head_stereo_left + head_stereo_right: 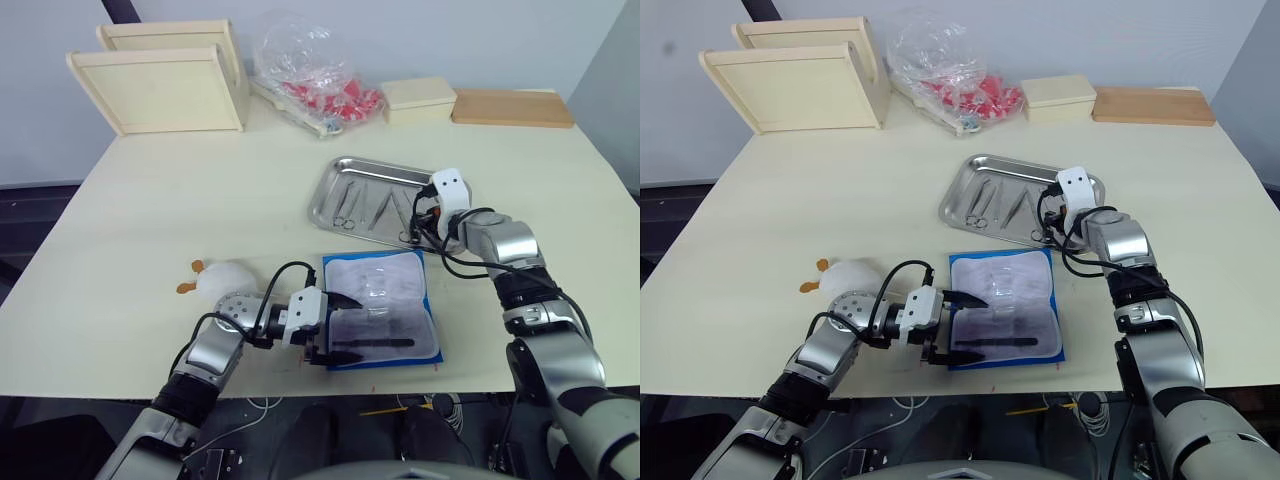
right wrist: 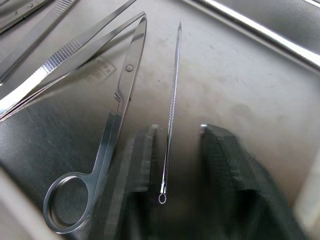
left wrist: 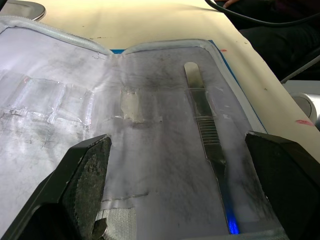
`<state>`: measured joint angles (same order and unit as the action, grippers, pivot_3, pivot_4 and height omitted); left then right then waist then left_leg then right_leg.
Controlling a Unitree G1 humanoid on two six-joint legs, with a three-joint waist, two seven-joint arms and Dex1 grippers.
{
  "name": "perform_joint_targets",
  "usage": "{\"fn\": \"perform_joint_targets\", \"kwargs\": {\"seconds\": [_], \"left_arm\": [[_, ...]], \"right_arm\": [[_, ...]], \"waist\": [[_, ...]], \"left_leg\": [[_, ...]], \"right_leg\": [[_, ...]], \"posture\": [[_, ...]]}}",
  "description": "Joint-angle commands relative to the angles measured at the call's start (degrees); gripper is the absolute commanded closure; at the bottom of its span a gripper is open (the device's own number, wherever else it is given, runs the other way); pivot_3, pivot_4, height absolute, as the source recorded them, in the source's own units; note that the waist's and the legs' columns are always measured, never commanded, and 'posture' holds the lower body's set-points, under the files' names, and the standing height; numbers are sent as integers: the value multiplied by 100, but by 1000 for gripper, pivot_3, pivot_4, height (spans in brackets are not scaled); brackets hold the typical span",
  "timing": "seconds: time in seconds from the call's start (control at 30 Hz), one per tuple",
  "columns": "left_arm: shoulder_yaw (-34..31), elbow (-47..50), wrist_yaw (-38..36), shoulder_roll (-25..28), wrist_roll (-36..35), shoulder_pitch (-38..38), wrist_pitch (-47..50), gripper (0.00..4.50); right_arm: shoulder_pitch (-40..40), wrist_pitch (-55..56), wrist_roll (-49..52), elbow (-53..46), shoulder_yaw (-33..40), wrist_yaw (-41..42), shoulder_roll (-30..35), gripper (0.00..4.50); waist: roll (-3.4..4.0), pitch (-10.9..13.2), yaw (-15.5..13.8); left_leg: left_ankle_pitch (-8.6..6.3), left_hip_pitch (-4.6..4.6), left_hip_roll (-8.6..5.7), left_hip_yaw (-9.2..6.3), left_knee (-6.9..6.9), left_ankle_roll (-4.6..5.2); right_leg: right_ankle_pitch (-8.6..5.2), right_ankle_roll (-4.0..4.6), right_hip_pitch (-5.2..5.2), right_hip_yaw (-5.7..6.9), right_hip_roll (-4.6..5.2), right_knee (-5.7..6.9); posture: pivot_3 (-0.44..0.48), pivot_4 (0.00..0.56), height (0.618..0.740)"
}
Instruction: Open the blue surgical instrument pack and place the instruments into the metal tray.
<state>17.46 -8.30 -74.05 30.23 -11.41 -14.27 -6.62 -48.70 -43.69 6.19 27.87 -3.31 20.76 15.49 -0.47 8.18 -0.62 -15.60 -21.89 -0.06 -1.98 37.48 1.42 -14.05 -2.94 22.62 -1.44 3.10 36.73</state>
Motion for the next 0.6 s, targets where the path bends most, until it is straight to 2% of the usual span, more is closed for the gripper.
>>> {"fn": "perform_joint_targets", "kwargs": {"seconds": [0.03, 0.1, 0.23, 0.37, 0.6], "left_arm": [[209, -214, -61, 158, 235, 275, 171, 0], [213, -202, -59, 161, 232, 274, 176, 0], [207, -175, -64, 183, 219, 249, 192, 0], [213, -172, -79, 191, 221, 239, 191, 0], [228, -244, -132, 187, 225, 180, 173, 0]], "right_arm": [[-36, 405, -39, -710, 43, 235, 297, 1226], [85, 439, 17, -1056, 49, 369, 384, 364], [468, 741, 286, -1955, 106, 905, 617, 364], [1108, 1626, 715, -2824, 259, 1775, 922, 364], [2366, 2167, 1485, -3787, 615, 2978, 1579, 364]], "waist": [[2, 1, 4], [2, 1, 29], [3, 0, 114], [3, 1, 137], [4, 1, 140]], "left_leg": [[0, 0, -1, -1, 0, 0], [0, 1, -1, 0, -1, 0], [0, 2, 2, -1, -2, 1], [0, 3, 3, -1, -1, 1], [0, 13, 13, -3, -1, 1]], "right_leg": [[0, 0, 1, 0, 0, 0], [-1, -2, 2, 0, 0, 1], [-3, -4, 1, -1, 0, 2], [-3, -6, 0, -1, 0, 3], [-3, -5, -4, 1, -8, 12]], "posture": [[0, 150, 740], [0, 150, 740], [0, 150, 740], [0, 150, 740], [0, 150, 740]]}}
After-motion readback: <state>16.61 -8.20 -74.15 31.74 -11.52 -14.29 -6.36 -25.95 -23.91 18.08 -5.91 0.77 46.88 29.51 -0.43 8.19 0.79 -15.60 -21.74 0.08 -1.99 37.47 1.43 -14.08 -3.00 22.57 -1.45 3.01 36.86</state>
